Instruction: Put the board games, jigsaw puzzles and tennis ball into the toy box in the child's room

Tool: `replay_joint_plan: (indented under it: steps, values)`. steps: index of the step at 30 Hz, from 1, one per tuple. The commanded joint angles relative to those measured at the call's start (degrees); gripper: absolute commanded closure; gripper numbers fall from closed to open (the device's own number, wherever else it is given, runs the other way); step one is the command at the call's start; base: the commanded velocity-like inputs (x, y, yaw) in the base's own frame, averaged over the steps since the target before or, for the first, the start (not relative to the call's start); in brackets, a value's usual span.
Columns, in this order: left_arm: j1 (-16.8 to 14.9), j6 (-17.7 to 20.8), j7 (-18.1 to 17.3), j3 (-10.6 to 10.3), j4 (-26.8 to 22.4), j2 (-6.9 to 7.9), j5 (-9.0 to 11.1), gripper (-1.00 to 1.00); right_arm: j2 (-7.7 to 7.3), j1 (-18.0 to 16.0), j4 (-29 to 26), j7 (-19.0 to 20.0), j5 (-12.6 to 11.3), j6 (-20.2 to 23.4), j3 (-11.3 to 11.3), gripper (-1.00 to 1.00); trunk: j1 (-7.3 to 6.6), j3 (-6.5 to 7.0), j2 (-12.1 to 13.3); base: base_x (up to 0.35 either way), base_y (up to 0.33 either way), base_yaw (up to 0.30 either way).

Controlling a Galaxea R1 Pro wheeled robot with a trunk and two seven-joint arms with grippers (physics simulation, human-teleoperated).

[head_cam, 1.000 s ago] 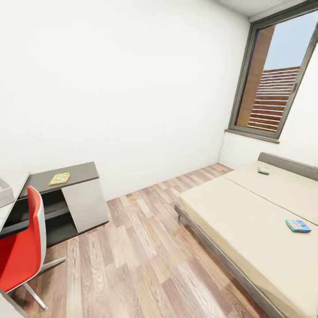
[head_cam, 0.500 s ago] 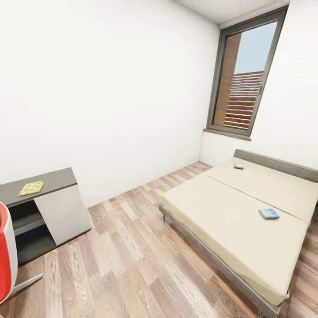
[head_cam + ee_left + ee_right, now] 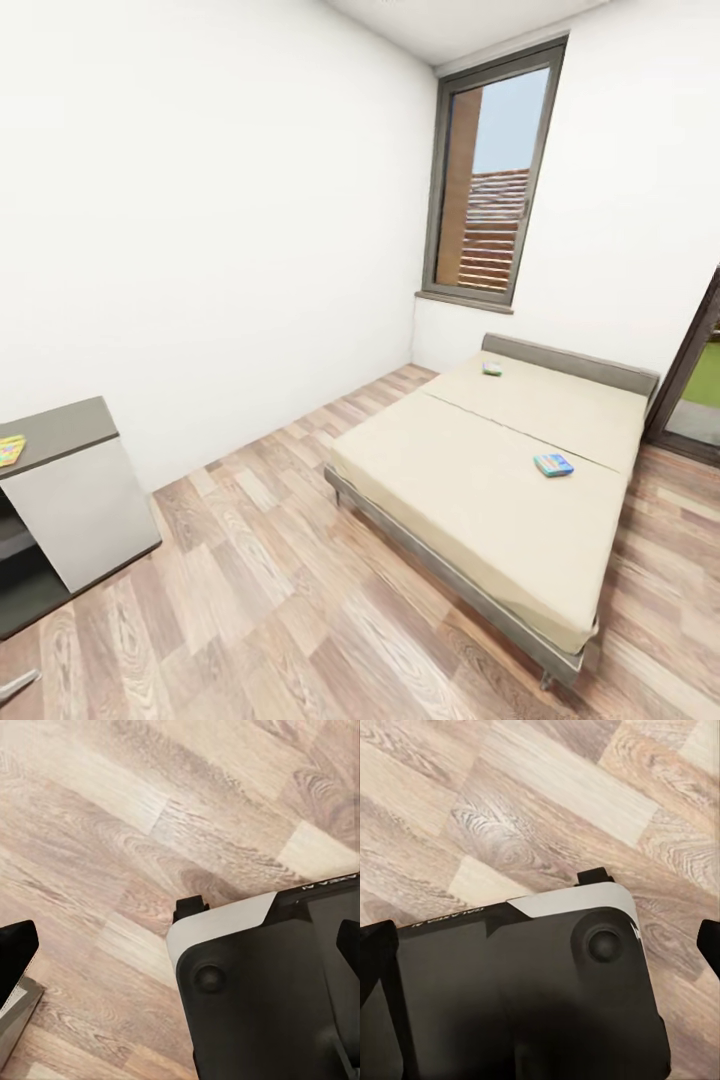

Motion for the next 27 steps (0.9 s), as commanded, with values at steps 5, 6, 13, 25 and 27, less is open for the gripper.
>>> replay_joint_plan:
  steps: [5,6,13,25,27]
  values:
    - [0.00,0.34,-0.07,-0.11,-0.16,-0.04,-0.60,-1.00,0.04,-0.03,-0.04,-0.06,-0.24,0.04,-0.24,-1.00,0.02,0.07,-0.08,0.000,0.000,-0.287]
    - [0.00,0.34,-0.07,-0.11,-0.16,-0.05,-0.60,-1.00,0.04,-0.03,-0.04,-0.06,-0.24,0.04,-0.24,-1.00,0.02,0.10,-0.08,0.000,0.000,-0.287]
    - [0.00,0.34,-0.07,-0.11,-0.16,-0.12,-0.60,-1.00,0.04,-0.03,-0.04,-0.06,-0.29,0.10,-0.24,-1.00,0.02,0.29,-0.08,0.000,0.000,-0.287]
    - [0.00,0.38,-0.07,-0.11,-0.16,-0.16,-0.60,-1.00,0.04,-0.03,-0.04,-0.06,-0.28,0.13,-0.24,-1.00,0.02,0.21,-0.08,0.000,0.000,-0.286]
    - [0.00,0.38,-0.07,-0.11,-0.16,-0.16,-0.60,-1.00,0.04,-0.03,-0.04,-0.06,-0.28,0.13,-0.24,-1.00,0.02,0.15,-0.08,0.000,0.000,-0.279]
